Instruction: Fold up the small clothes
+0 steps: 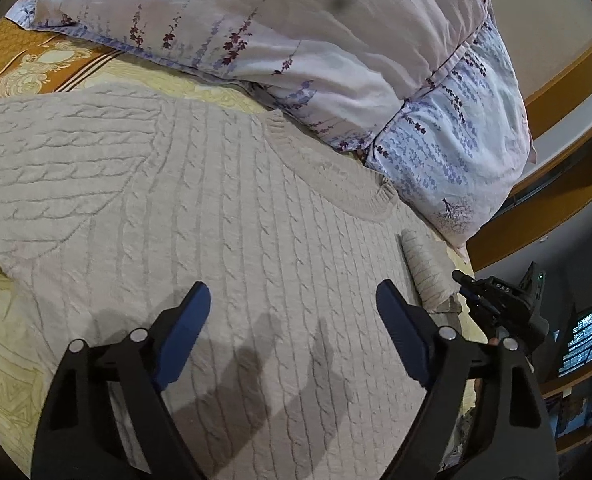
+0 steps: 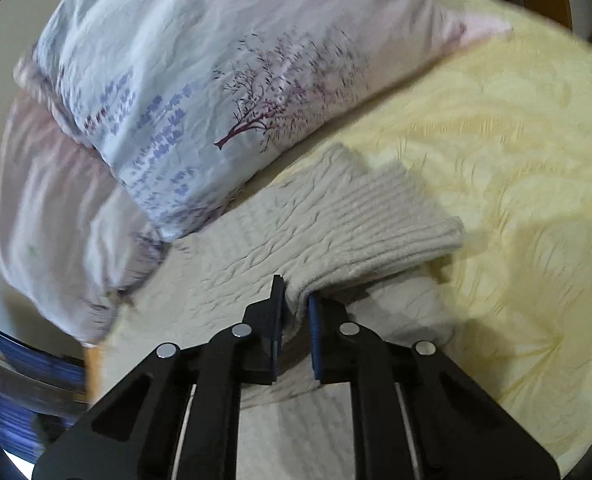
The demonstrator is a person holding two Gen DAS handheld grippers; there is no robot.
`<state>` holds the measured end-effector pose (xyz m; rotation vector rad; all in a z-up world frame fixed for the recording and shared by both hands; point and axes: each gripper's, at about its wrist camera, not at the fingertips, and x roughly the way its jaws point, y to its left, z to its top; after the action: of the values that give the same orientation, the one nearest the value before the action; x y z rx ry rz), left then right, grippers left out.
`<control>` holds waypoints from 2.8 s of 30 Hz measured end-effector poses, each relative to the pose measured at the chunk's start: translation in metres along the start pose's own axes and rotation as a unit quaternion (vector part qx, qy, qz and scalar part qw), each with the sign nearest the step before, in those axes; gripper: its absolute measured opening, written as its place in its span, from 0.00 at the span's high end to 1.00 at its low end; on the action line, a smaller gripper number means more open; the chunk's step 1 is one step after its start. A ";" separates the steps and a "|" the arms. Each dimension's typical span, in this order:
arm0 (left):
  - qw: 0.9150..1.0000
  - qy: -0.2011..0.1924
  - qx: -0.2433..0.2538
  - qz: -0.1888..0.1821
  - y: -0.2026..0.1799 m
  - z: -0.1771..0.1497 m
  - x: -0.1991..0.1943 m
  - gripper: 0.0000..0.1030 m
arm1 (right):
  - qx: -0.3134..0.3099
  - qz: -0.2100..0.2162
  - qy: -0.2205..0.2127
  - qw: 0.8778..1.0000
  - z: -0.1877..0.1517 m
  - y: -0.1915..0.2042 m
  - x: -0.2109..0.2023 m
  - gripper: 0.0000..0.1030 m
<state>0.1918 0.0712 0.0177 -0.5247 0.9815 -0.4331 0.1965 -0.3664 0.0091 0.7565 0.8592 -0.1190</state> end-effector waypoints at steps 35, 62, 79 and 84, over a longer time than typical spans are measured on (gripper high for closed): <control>0.990 0.039 -0.127 -0.051 0.023 0.020 0.039 0.71 | 0.122 0.078 0.058 0.988 -0.049 -0.056 -0.021 0.66; 0.998 -0.027 -0.057 0.033 0.051 0.029 -0.052 0.44 | -0.056 -0.016 -0.036 0.998 -0.057 0.004 -0.061 0.50; 0.936 -0.144 -0.302 0.108 0.221 0.008 -0.186 0.53 | -0.144 0.029 0.073 0.986 -0.084 0.062 -0.001 0.43; 0.920 -0.159 -0.344 0.102 0.243 0.007 -0.185 0.61 | -0.141 0.025 0.071 0.987 -0.081 0.058 -0.003 0.43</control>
<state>0.1342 0.3705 -0.0017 -1.0774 0.8441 0.2069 0.1646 -0.2717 0.0101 0.5238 0.9669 0.1013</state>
